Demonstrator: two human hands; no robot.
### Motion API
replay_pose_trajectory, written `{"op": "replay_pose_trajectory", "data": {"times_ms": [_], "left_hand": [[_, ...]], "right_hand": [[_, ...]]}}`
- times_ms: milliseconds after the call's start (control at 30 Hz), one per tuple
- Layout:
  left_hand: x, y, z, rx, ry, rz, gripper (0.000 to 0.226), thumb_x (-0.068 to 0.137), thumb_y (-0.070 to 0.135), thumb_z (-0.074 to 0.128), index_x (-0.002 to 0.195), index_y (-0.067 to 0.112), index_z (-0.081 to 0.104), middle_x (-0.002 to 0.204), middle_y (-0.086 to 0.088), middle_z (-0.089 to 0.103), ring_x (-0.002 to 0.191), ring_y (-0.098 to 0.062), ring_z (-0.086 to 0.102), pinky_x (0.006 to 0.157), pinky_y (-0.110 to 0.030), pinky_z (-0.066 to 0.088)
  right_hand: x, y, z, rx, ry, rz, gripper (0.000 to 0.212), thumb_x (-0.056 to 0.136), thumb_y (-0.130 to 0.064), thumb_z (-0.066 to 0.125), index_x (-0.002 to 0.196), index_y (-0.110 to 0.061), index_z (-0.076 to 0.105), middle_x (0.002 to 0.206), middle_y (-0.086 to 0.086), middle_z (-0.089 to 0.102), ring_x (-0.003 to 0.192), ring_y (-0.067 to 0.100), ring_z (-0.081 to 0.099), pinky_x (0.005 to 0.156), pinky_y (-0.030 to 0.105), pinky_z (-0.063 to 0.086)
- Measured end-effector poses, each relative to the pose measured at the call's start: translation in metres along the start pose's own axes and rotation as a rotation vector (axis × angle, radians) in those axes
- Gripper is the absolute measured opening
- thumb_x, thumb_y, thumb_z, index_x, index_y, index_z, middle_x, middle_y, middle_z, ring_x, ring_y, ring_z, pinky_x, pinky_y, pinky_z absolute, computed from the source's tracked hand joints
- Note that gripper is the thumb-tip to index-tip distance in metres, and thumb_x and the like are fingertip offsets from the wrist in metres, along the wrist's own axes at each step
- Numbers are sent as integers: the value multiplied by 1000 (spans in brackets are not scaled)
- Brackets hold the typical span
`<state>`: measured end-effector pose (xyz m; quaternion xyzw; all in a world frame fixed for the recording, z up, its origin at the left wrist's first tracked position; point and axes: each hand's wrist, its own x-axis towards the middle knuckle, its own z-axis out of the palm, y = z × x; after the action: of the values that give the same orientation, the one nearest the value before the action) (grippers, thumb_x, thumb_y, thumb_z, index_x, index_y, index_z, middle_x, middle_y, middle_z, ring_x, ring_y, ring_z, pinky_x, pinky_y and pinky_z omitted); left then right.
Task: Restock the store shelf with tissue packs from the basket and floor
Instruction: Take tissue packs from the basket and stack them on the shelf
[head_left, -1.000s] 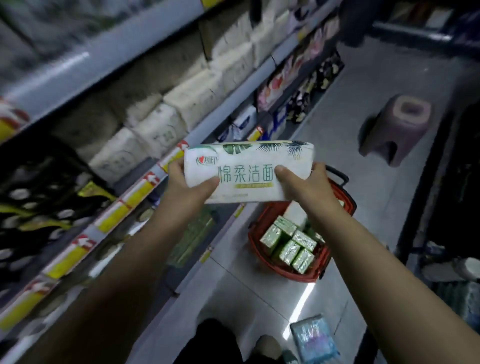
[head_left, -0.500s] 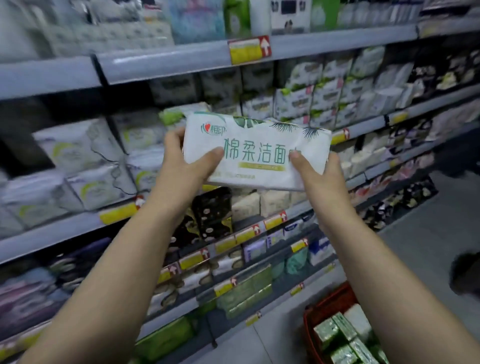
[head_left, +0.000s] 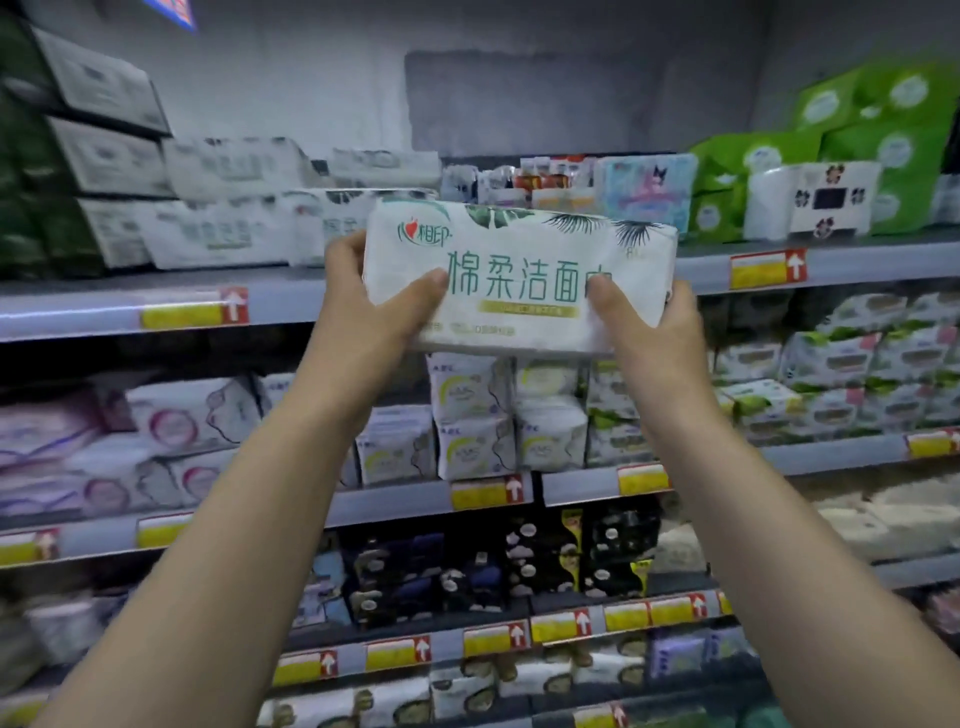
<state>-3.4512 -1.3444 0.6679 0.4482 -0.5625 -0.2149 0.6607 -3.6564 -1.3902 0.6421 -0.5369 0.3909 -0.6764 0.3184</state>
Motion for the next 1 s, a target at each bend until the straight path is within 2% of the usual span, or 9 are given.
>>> {"op": "replay_pose_trajectory", "data": {"times_ms": [167, 333, 433, 533, 600, 667, 733, 867, 1000], "left_hand": [[29, 8, -56, 123, 66, 98, 47, 91, 34, 64, 128, 26, 38, 119, 13, 61, 103, 0, 62, 81, -17, 49], [78, 2, -100, 415, 186, 157, 69, 75, 59, 62, 135, 29, 42, 133, -6, 46, 120, -22, 51, 105, -44, 43], [107, -9, -115, 456, 178, 142, 69, 76, 50, 65, 136, 26, 42, 132, -9, 47, 112, -24, 56, 102, -44, 47], [129, -29, -125, 538, 134, 118, 61, 80, 36, 68, 134, 18, 44, 131, -10, 52, 115, -27, 55, 102, -46, 46], [139, -41, -129, 608, 122, 119, 56, 85, 27, 68, 134, 12, 46, 132, -11, 54, 121, -30, 52, 105, -43, 42], [147, -50, -132, 682, 129, 120, 55, 88, 22, 67, 136, 10, 44, 135, -10, 54, 124, -29, 50, 103, -34, 39], [155, -57, -133, 757, 145, 109, 55, 86, 20, 69, 134, 11, 44, 132, -9, 56, 120, -30, 52, 92, -32, 39], [167, -63, -134, 884, 178, 88, 57, 82, 27, 74, 127, 11, 42, 118, -12, 63, 109, -33, 57, 74, -33, 38], [178, -64, -141, 950, 83, 81, 60, 85, 35, 68, 132, 10, 41, 123, -14, 61, 113, -35, 56, 84, -37, 43]], "right_hand": [[15, -19, 69, 59, -44, -88, 38, 89, -36, 67, 116, -21, 45, 97, -23, 55, 79, -15, 53, 54, -2, 38], [40, -28, 131, 11, -75, -173, 42, 89, -38, 66, 120, -19, 44, 96, -21, 55, 82, -11, 53, 56, 0, 40], [59, -27, 158, -107, -94, -211, 42, 90, -36, 66, 122, -17, 46, 105, -11, 60, 88, 2, 57, 60, 8, 42], [79, -18, 177, -264, -126, -199, 37, 90, -33, 66, 117, -16, 49, 111, -4, 61, 101, 16, 60, 80, 27, 47], [91, -11, 185, -393, -157, -179, 41, 90, -35, 66, 121, -13, 50, 117, 1, 63, 109, 22, 59, 88, 32, 46], [98, -7, 190, -518, -196, -165, 46, 90, -36, 66, 126, -13, 50, 124, 4, 62, 113, 25, 58, 88, 30, 43], [104, -4, 195, -683, -223, -159, 47, 87, -35, 69, 125, -13, 51, 123, 4, 63, 112, 26, 58, 84, 30, 43], [111, -1, 207, -929, -202, -130, 32, 86, -39, 69, 98, -15, 52, 97, 4, 62, 87, 26, 58, 72, 32, 44], [114, -3, 212, -980, -163, -106, 35, 86, -43, 68, 91, -13, 51, 89, 6, 59, 80, 26, 54, 71, 32, 42]]}}
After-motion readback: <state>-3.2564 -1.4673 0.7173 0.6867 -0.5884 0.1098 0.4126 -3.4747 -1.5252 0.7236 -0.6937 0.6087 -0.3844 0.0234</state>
